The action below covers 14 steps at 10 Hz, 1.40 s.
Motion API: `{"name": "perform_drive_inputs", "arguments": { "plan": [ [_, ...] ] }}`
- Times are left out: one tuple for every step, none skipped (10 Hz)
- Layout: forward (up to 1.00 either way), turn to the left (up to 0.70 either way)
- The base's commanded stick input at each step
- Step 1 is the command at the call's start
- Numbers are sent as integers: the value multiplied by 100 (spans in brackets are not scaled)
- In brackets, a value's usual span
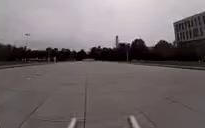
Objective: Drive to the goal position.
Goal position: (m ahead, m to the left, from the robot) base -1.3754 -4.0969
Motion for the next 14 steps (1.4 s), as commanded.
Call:
{"name": "perform_drive_inputs", "arguments": {
  "plan": [
    [100,0],
    [100,0],
    [100,20],
    [100,13],
    [100,0],
    [100,0],
    [100,0],
    [100,0],
    [100,0],
    [100,0],
    [100,0],
    [100,0],
    [100,0],
    [100,0]
  ]
}}
